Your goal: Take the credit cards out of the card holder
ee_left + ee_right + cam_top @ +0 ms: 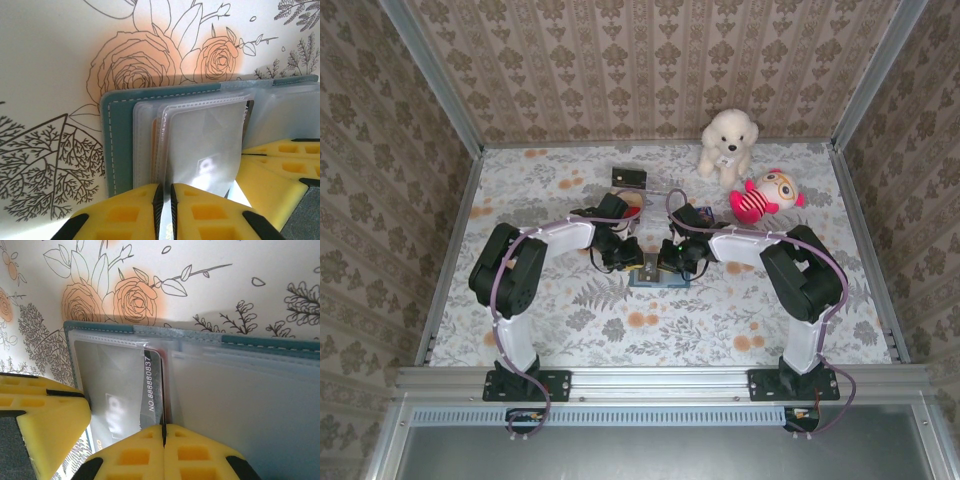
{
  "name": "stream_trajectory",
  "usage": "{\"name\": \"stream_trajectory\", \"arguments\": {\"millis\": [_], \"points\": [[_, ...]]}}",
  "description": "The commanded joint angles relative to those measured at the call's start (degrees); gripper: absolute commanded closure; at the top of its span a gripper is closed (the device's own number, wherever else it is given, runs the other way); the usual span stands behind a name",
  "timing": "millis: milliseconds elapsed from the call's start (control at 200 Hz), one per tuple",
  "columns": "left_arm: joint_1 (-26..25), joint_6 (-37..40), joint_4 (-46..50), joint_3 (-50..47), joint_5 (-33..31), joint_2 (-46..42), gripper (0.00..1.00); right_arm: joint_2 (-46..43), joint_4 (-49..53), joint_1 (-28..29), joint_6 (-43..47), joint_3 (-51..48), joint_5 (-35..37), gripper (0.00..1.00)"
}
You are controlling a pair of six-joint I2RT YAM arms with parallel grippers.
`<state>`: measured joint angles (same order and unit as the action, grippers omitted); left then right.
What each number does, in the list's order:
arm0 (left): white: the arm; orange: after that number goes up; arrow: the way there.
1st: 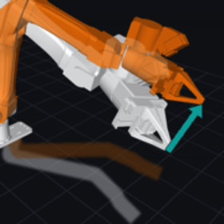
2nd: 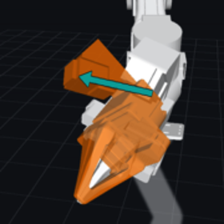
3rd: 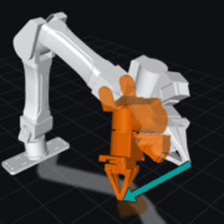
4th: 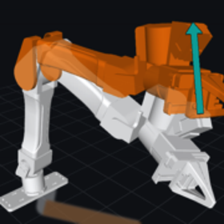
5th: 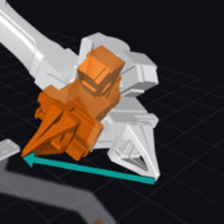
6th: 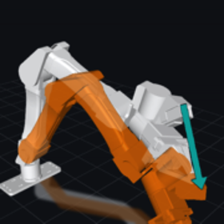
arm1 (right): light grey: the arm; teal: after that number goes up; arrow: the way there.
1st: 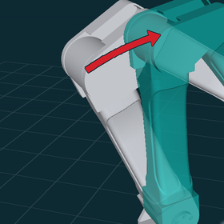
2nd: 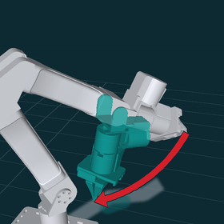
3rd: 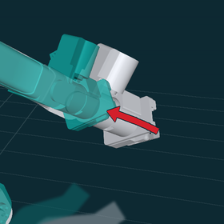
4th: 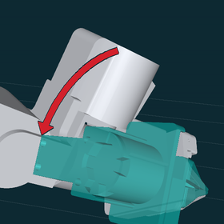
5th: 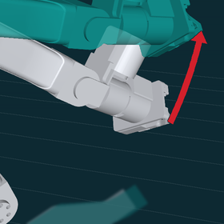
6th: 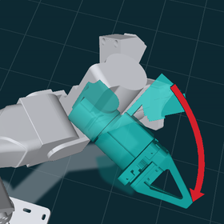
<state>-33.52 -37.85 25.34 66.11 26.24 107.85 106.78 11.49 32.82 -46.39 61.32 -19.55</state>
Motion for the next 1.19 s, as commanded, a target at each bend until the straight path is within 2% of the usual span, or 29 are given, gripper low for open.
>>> {"name": "stream_trajectory", "arguments": {"millis": [0, 475, 550, 705, 830, 1015, 1190], "points": [[-0.58, 0.94, 3.36, -0.45, -3.03, 0.95, 0.82, -1.42, -0.24, 0.06, 0.86, -1.5, 0.28, 0.96], [-0.36, 0.95, 2.87, -0.28, -2.16, 0.16, 0.82, -5.44, -2.75, -0.35, 1.08, -5.46, 0.86, 1.0], [-0.41, 0.93, 2.78, -0.28, -2.07, 0.17, 0.82, -5.11, -3.35, -0.33, 1.13, -5.29, -0.99, 0.96], [-0.41, 0.86, 2.63, -0.7, -2.17, 0.58, 0.83, -3.62, -6.01, -0.3, 0.63, -4.87, -6.85, 0.8], [-0.41, 0.92, 2.54, -0.83, -2.15, 0.95, 0.83, -3.03, -5.51, -0.06, -0.94, -4.8, -7.6, 0.79], [-0.42, 0.74, 2.34, -0.91, -2.17, 0.94, 0.83, -1.71, -1.89, 0.06, -1.51, -4.11, -4.45, 0.82], [-0.4, 0.9, 2.44, -1.03, -2.17, 0.85, 0.84, -0.88, -0.51, 0.05, -1.33, -3.36, -3.59, 0.81]]}}
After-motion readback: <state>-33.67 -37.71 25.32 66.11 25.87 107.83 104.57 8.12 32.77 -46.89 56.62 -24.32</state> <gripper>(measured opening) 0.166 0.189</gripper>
